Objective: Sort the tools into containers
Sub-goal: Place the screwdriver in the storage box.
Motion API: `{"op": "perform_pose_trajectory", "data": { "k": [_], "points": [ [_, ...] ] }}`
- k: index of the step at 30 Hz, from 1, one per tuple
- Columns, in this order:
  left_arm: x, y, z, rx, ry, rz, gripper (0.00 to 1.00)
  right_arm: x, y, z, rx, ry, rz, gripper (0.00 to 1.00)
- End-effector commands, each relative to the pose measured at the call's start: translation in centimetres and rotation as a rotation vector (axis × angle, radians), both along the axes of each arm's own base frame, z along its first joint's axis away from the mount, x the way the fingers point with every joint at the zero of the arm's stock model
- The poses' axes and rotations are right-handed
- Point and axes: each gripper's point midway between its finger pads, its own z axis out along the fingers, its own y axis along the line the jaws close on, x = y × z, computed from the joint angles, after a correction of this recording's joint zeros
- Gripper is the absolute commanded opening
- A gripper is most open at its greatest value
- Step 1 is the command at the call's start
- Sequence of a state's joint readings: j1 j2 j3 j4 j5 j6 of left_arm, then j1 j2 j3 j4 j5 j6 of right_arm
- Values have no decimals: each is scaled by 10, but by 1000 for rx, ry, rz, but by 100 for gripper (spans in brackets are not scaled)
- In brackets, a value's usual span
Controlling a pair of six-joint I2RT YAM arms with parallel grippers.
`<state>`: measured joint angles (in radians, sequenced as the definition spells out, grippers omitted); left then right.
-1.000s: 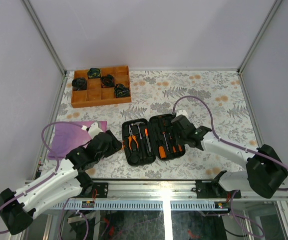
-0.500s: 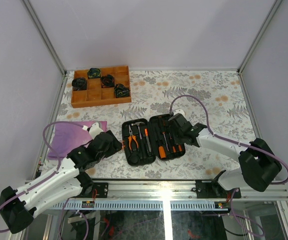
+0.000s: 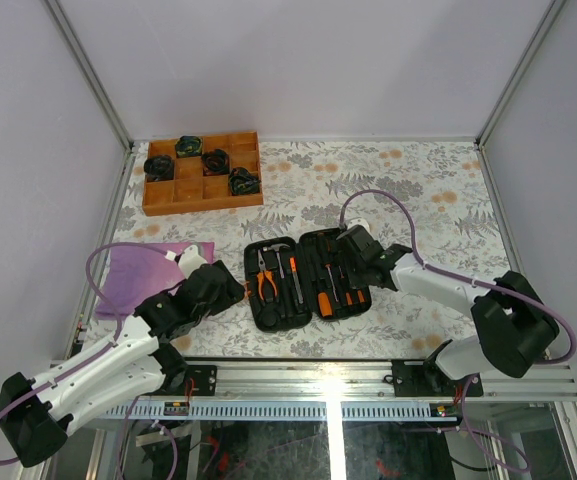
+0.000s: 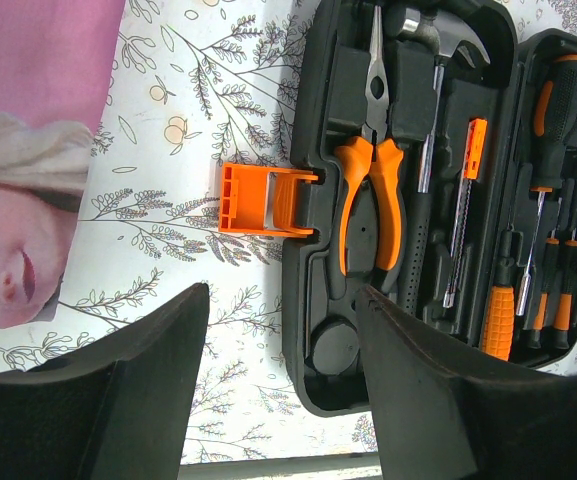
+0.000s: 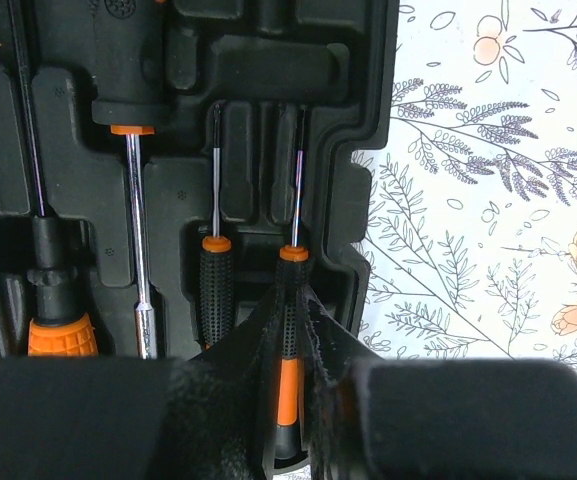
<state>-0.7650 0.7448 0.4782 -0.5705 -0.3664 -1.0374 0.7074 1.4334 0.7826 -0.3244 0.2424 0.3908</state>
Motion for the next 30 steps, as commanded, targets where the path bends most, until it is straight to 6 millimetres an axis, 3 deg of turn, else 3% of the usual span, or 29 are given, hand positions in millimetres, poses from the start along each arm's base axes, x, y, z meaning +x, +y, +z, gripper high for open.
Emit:
{"op": "perform_pose_trajectory", "data": {
  "k": [1,15,20,26,30],
  "points": [
    [0,2,-2,2,-5,12,59,1,1,-1,-5,33,9,14],
    [2,-1,-7,7,-2,7,59,-27,-4,-29,-56,254,32,10],
    [3,-4,-8,2,3,-2,59,-42,-10,-48,-44,380,14,0],
    [1,-3,-9,0,-1,-5,59,-63,-23,-78,-93,498,-41,0],
    [2,-4,-10,-5,0,-7,59,-59,-22,-76,-93,486,-63,0]
  ]
}}
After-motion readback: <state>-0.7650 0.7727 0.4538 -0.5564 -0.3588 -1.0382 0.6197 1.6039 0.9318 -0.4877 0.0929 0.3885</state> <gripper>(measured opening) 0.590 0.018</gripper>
